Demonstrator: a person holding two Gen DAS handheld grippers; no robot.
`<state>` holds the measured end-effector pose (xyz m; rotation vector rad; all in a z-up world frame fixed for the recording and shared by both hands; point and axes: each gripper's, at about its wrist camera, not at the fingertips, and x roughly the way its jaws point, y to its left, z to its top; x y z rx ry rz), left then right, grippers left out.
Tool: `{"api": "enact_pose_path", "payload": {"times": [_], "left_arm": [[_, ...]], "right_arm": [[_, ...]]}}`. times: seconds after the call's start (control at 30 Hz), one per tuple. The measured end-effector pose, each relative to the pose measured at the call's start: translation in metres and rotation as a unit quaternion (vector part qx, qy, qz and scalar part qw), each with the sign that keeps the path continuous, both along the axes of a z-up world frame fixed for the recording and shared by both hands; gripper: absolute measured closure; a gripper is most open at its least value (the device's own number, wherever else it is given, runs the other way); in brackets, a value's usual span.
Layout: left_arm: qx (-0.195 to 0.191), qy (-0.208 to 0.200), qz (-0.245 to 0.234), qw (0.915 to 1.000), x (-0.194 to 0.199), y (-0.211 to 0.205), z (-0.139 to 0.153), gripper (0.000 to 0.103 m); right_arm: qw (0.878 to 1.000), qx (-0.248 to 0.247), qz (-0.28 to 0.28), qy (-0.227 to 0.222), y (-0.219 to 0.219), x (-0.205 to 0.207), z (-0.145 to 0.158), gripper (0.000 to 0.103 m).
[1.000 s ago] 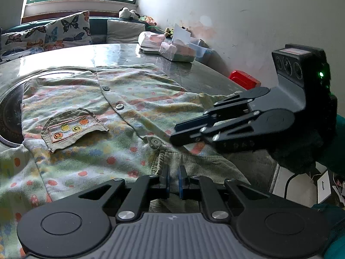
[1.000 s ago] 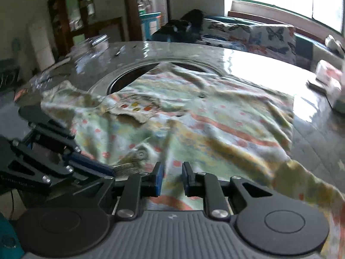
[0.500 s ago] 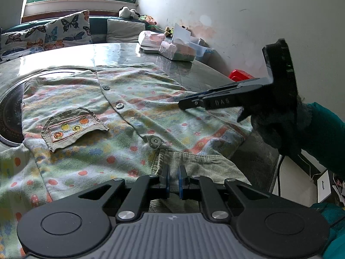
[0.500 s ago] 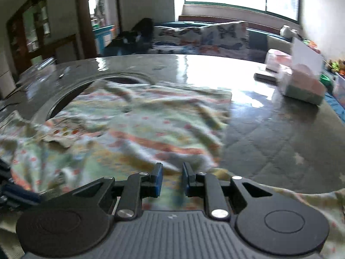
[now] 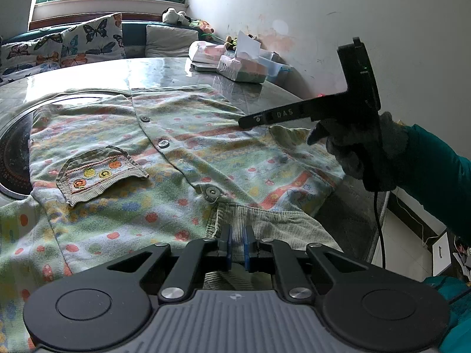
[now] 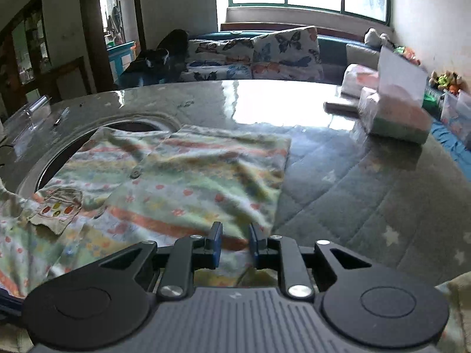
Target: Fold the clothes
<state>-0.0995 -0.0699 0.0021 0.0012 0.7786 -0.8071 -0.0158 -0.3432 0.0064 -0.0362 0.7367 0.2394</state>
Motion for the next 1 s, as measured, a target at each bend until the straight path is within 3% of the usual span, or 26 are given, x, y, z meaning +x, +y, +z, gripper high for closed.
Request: {"api": "enact_pose_path", "payload": {"times": [0.2,0.53,0.67,1.0], "left_arm": [[0.007,0.0,-0.002,1.0,0.001,-0.002,0.002,0.094],[0.009,-0.024,-0.006,0.9996,0.001,-0.015,0.022,0.093],[0.012,-0.027,-0.025,0.9993,0.003,-0.033,0.023,0.093],[0.03,-0.026,-0.08,0.996,0.005,-0.078,0.013,0.093]], "right_arm": [[1.0,-0.008,0.026,-0.006,0.0,-0.024,0.013,0.083],[0.992,-0.032,0.124,0.018,0.02,-0.099,0.014,0.075],[0.988,-0.063,0.142,0.024,0.025,-0.116,0.007,0.075],[0.99,-0.057,0.126,0.012,0.015,-0.123,0.012,0.075]]}}
